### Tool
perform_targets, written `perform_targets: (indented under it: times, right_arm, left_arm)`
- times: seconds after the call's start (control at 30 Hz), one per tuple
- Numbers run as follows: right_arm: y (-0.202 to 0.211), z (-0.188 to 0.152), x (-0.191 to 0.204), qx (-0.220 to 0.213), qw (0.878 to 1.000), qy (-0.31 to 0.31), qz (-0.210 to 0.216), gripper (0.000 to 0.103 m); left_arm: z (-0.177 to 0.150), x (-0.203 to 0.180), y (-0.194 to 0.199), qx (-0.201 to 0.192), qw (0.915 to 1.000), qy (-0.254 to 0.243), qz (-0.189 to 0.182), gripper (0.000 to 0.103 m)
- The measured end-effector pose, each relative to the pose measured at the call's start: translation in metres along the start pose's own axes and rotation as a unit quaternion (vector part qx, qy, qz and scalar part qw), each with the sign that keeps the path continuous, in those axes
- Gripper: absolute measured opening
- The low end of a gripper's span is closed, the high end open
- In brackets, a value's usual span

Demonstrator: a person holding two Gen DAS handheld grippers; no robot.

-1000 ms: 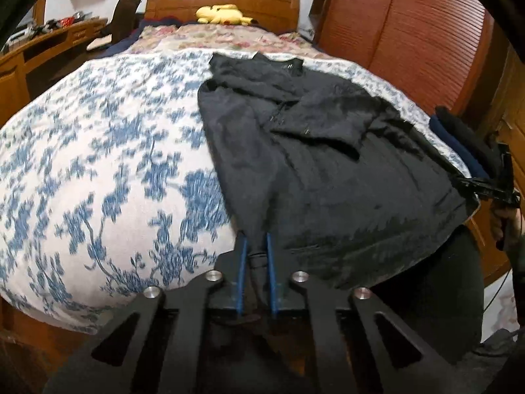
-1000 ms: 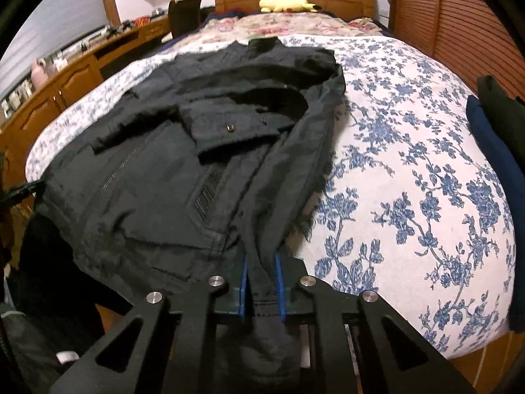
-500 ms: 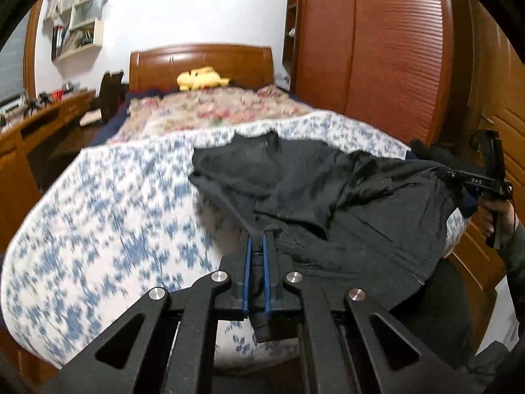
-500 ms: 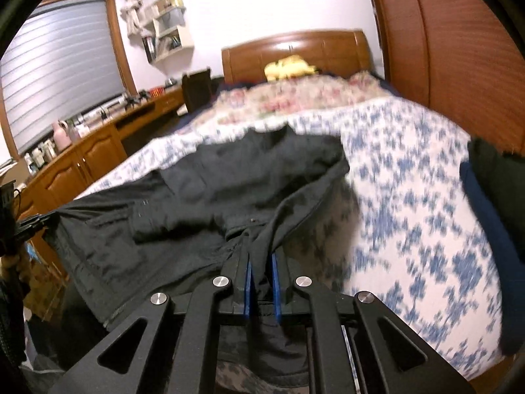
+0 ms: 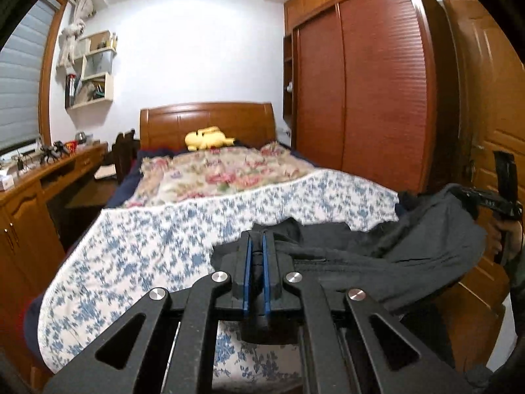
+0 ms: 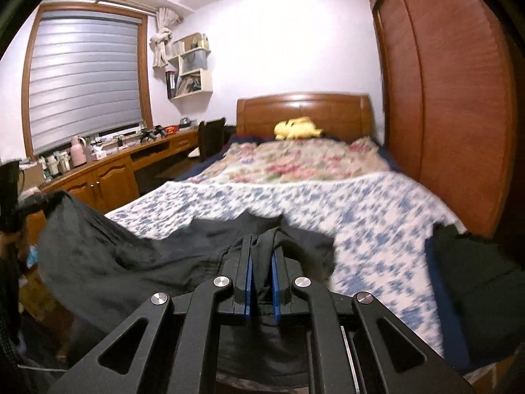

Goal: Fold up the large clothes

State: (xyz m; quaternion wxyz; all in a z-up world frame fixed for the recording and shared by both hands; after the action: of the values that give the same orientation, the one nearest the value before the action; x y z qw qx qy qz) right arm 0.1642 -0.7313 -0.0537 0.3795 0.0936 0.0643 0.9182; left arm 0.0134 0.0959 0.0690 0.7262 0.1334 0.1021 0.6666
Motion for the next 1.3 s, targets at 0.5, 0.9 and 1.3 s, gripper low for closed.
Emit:
perform_targets:
  times: [0.5, 0.9, 1.3]
  right_arm:
    - [-0.065, -0.053, -0.03, 0.059, 0.998, -0.017, -0.023, 0.009]
    - [-0.243, -0.075, -0.078, 0.132, 0.989, -0.032, -0.056, 0.009]
    - [-0.353, -0.036, -0.127, 0.167, 0.981, -0.065, -0.069, 0.01]
  left_arm:
    - [-0.039, 0.012, -0.085, 0.072, 0.9972, 0.009, 0.021, 0.006]
    - [-0.079, 0.02, -0.197, 0.136, 0.9894, -0.002, 0.05, 0.007]
    - [-0.07, 0.022, -0.257, 0.126, 0.9903, 0.014, 0.056, 0.024]
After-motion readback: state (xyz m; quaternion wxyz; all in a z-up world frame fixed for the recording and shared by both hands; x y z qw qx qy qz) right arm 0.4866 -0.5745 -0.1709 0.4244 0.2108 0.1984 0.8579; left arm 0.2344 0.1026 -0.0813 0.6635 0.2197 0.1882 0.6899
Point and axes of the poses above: each gripper's, at about its wrist camera, not at the fingertips, and y roughly against the way its jaws point, x to its left, z to its top, the point moved 4 cm from there along -y, roughly the way its jaws point, and after that the axes turned 9 degrees about z, right-handed, at the moved point
